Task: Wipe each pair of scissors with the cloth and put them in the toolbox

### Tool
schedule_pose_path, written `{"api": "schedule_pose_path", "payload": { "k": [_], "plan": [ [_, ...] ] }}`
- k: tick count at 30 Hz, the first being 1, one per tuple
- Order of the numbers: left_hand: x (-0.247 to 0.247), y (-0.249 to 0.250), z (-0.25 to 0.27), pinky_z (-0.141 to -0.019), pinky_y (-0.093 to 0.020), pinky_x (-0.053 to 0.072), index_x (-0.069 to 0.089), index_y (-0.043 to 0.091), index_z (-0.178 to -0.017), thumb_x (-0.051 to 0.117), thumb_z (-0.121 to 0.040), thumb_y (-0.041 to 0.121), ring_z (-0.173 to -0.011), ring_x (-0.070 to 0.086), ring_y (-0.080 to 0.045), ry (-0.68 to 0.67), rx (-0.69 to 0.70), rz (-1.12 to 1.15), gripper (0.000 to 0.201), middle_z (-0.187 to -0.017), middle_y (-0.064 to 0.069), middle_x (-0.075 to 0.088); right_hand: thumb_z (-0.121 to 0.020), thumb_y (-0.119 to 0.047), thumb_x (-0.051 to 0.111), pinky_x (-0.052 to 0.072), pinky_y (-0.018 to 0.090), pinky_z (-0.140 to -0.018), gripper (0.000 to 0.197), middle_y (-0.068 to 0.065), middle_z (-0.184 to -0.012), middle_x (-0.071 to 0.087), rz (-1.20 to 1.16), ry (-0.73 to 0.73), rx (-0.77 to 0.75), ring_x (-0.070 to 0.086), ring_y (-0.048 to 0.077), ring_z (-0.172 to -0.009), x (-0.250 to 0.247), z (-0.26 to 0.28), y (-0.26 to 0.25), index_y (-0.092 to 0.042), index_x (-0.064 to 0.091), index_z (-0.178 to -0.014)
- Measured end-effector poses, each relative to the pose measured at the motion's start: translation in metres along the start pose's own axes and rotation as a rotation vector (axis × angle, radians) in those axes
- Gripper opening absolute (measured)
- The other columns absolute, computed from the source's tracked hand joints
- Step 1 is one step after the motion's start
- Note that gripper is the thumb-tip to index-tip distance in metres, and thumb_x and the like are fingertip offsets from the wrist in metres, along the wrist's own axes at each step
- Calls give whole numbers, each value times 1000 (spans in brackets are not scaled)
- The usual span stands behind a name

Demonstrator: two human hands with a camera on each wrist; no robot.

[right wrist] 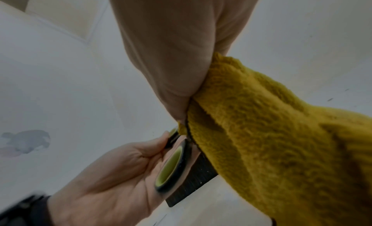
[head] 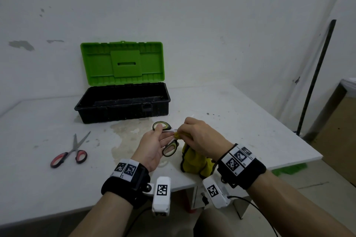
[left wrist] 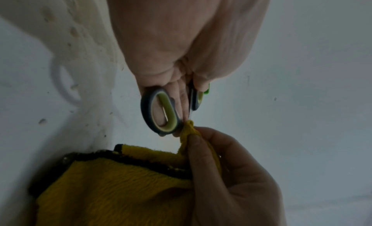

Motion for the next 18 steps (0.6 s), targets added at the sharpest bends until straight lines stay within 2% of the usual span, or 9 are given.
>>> {"api": "schedule_pose_path", "payload": {
  "k": [3, 6, 8, 9, 11, 13, 15, 16, 18],
  "plan": [
    [2, 2, 1, -71, -38, 58, 61, 2, -114, 37, -108, 30, -87, 74, -25, -13, 8, -19, 37, -100, -17, 75, -99, -24, 53, 49, 35, -69, 19, 2, -96, 54, -11, -56, -62, 57, 21, -79, 9, 3, -13, -16, 68, -107],
    [1, 0, 2, -77, -41, 58, 61, 2, -114, 37, -108, 31, -89, 75, -25, -8, 2, -21, 38, -104, -18, 75, -99, -22, 52, 51, 35, -72, 19, 1, -98, 54, 17, -4, 35, 59, 22, -83, 3, 1, 1, -17, 69, -106],
    [0, 0, 2, -86, -46, 56, 59, 0, -116, 37, -108, 30, -92, 75, -27, 2, 8, -9, 39, -101, -18, 75, -99, -21, 52, 50, 34, -74, 19, 2, -99, 54, 24, 40, 84, 59, 22, -87, -3, 0, 11, -16, 69, -106],
    [-1, 0, 1, -86, -46, 56, 59, -1, -117, 38, -108, 30, -92, 75, -28, 10, 14, -1, 39, -100, -18, 75, -99, -22, 52, 49, 32, -74, 19, 1, -99, 55, 8, 50, 76, 58, 21, -87, -4, 1, 11, -17, 69, -105],
    [-1, 2, 1, -78, -42, 58, 59, -1, -119, 38, -108, 30, -90, 74, -26, 29, 26, 0, 39, -101, -17, 74, -99, -25, 54, 49, 29, -72, 18, 0, -98, 56, -33, 22, 10, 57, 17, -84, 1, 2, 1, -19, 70, -105],
    [2, 2, 1, -74, -40, 59, 59, 0, -119, 37, -108, 30, -89, 73, -25, 20, 24, -15, 39, -103, -18, 74, -99, -26, 54, 51, 32, -71, 18, 0, -96, 56, -41, -32, -26, 58, 17, -81, 12, 5, -9, -19, 69, -105],
    [2, -1, 2, -72, -39, 58, 59, 0, -120, 38, -108, 31, -90, 73, -26, 15, 12, -28, 39, -104, -18, 73, -99, -24, 54, 51, 34, -72, 18, 0, -97, 56, -33, -26, 9, 59, 19, -82, 14, 5, -5, -18, 69, -107],
    [1, -2, 3, -73, -39, 58, 59, -1, -121, 38, -108, 31, -93, 73, -27, 18, 8, -26, 40, -106, -19, 73, -98, -23, 54, 51, 35, -73, 18, 0, -97, 56, -30, 2, 42, 59, 20, -84, 10, 5, 1, -18, 69, -106],
    [-1, -3, 3, -83, -45, 58, 57, -3, -123, 39, -108, 32, -98, 73, -31, 24, 0, -9, 42, -109, -21, 73, -98, -21, 54, 51, 36, -76, 18, 1, -98, 57, -26, 71, 110, 59, 20, -86, 1, 4, 12, -17, 70, -105]
  ]
}}
Point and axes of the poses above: each hand's wrist, its own z-axis away from the middle knuckle, its own x-axis out of the palm, y = z × x, the point moved 7 cm from there along -z, towards the middle knuckle
